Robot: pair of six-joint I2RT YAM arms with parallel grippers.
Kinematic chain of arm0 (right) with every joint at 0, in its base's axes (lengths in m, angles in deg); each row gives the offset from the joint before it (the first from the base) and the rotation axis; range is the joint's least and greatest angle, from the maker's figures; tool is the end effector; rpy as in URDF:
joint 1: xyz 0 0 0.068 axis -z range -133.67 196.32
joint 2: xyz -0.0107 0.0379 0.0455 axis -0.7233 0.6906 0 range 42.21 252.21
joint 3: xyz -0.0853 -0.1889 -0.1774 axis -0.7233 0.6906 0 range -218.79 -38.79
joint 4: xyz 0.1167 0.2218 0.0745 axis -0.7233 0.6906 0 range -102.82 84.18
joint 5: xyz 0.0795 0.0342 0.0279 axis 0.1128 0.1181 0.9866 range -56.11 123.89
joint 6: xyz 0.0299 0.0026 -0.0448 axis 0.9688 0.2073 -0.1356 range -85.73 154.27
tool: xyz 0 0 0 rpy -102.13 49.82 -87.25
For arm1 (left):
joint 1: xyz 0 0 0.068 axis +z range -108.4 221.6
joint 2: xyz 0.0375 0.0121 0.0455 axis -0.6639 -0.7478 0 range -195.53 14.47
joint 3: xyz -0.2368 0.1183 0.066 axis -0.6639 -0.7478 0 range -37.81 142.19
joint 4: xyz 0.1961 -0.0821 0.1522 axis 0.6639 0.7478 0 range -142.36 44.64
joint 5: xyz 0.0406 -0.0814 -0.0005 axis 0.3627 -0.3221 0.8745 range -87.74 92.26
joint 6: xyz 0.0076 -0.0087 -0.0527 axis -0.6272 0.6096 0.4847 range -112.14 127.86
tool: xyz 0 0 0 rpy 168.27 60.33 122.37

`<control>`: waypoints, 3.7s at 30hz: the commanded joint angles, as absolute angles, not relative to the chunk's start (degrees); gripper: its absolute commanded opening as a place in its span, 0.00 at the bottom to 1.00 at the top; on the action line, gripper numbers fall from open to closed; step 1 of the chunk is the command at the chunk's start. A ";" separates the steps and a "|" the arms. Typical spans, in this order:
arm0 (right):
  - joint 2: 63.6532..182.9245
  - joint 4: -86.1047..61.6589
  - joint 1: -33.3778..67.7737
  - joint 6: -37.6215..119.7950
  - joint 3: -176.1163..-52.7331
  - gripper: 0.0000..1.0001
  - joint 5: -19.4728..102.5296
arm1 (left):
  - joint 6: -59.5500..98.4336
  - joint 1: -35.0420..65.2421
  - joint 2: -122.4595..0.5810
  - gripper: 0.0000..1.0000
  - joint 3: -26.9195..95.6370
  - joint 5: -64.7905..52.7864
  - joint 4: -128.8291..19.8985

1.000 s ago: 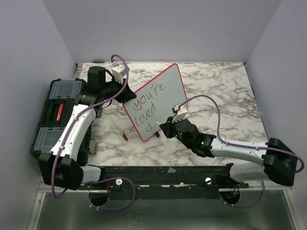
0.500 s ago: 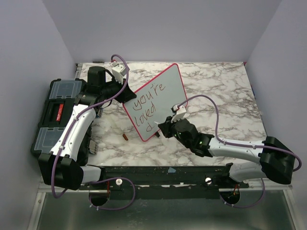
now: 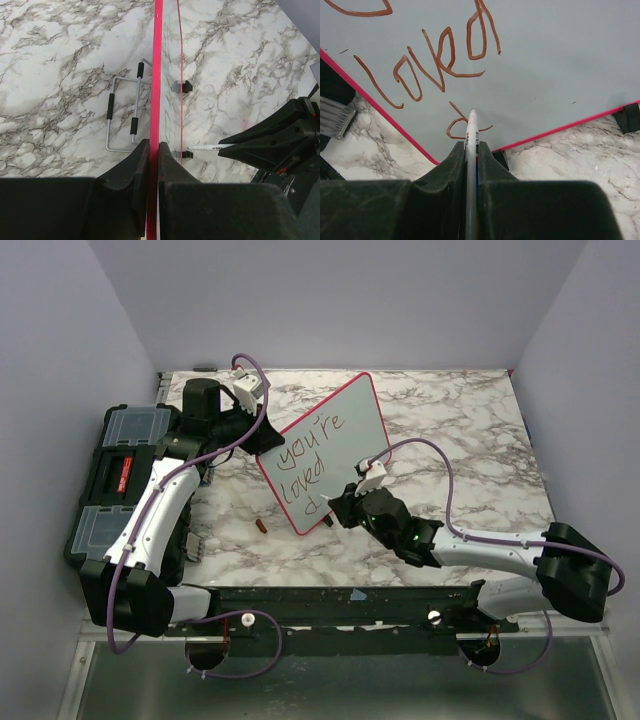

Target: Write a sentence on the whiteboard

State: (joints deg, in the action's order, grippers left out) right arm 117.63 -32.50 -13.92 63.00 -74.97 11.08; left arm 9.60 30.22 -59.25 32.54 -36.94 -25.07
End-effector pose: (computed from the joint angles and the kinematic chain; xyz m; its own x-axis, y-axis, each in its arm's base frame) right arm 0.1518 0.2379 0.2247 -0.4433 0.1175 -0.8887 -0.4629 0.8190 0.3391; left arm 0.2716 -0.0776 0.3606 -0.5204 0.0808 -0.8501 0.6705 0.6551 -0.3482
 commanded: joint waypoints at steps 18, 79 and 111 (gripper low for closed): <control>121.70 -35.31 -13.24 64.23 -76.62 0.01 11.42 | 6.68 29.90 -58.92 0.00 32.64 -34.59 -25.47; 125.06 -31.75 -10.57 60.96 -79.54 0.01 19.56 | 6.51 29.82 -59.10 0.00 32.77 -34.33 -25.29; 117.62 -23.10 -10.57 60.84 -78.34 0.00 3.98 | 6.43 29.66 -59.19 0.00 32.63 -34.18 -25.21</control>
